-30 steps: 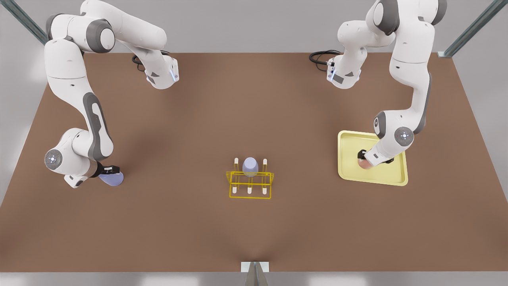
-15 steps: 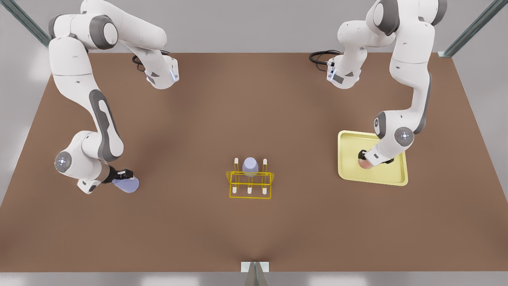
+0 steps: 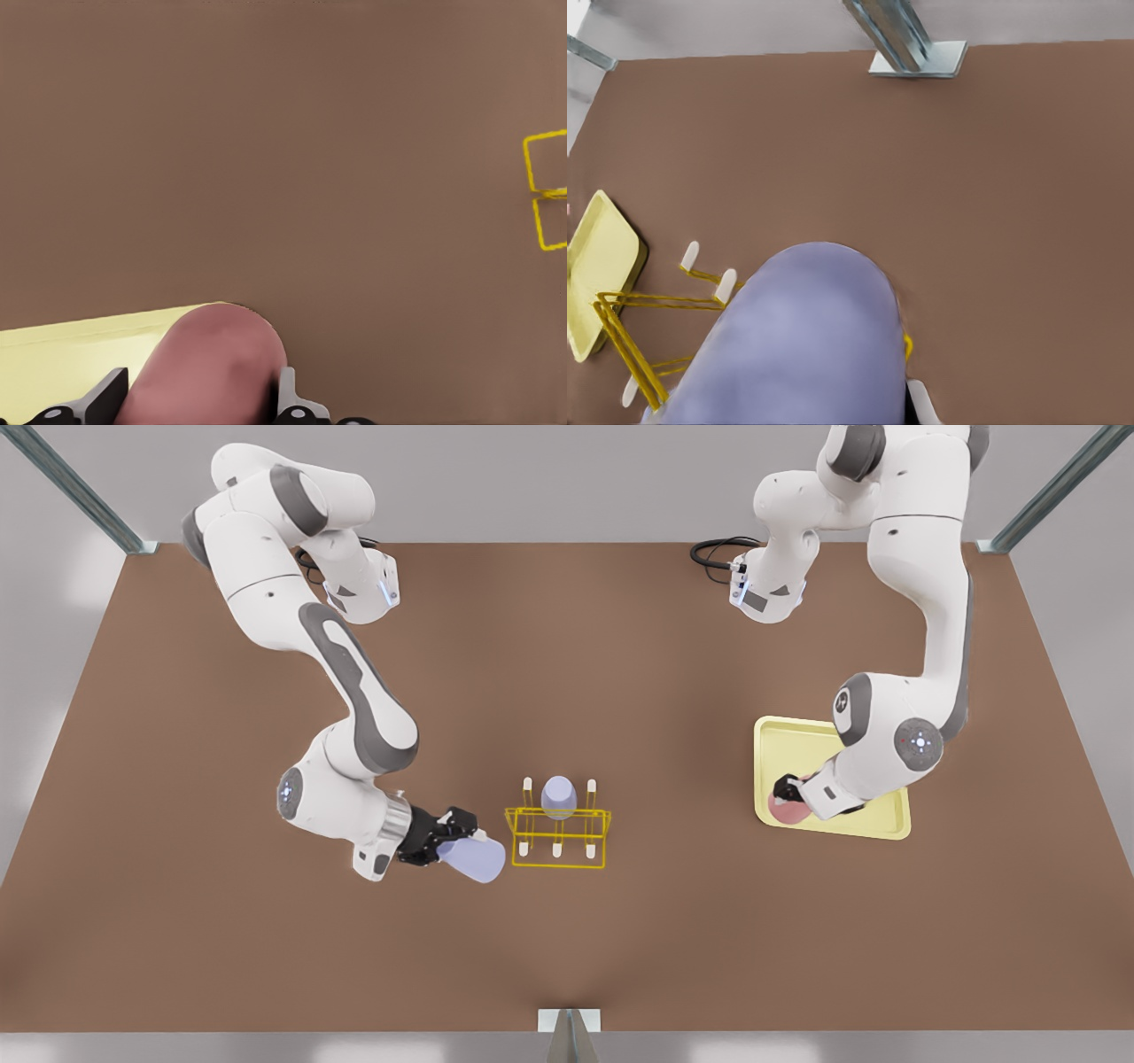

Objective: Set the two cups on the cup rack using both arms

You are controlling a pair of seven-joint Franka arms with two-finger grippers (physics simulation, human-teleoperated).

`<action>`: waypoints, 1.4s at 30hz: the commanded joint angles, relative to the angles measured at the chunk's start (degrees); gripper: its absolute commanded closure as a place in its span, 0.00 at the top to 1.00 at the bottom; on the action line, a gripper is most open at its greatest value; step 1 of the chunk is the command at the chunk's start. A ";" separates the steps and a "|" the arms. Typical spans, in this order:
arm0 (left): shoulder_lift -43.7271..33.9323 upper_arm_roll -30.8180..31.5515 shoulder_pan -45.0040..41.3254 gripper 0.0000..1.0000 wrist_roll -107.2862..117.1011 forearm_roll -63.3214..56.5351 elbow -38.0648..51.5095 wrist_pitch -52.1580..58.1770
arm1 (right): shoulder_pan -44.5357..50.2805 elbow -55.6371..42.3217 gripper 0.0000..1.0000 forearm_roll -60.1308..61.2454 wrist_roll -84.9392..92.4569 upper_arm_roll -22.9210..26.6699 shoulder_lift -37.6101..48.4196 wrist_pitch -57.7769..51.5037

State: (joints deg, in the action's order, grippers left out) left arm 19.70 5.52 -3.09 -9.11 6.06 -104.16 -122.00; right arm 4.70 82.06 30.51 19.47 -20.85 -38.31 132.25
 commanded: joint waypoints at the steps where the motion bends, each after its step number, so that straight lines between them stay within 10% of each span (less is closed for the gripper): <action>1: 3.59 3.70 -0.07 0.80 21.84 0.36 5.53 6.42 | 1.89 -2.78 0.85 1.48 -11.64 -0.07 -0.80 0.64; 14: 30.84 9.51 -8.68 0.81 44.45 1.76 46.06 4.23 | 5.05 -2.34 0.85 3.50 -18.15 -0.15 -2.04 4.60; 33: 32.33 12.06 -15.28 0.81 44.89 1.41 47.03 2.03 | 5.40 4.43 0.85 -1.07 -16.04 0.55 0.25 3.72; 37: 33.13 12.06 -15.45 1.00 44.89 1.41 47.03 1.41 | 5.76 3.99 0.85 -0.98 -16.13 0.55 -0.28 3.89; 42: 33.21 11.97 -15.37 1.00 44.89 1.41 46.76 1.41 | 5.93 3.72 1.00 -0.98 -15.95 0.55 -0.36 3.89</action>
State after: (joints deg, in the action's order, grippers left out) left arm 52.99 17.48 -18.49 28.77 8.78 -57.46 -121.01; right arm 10.63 85.87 29.46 4.49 -20.29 -38.78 136.04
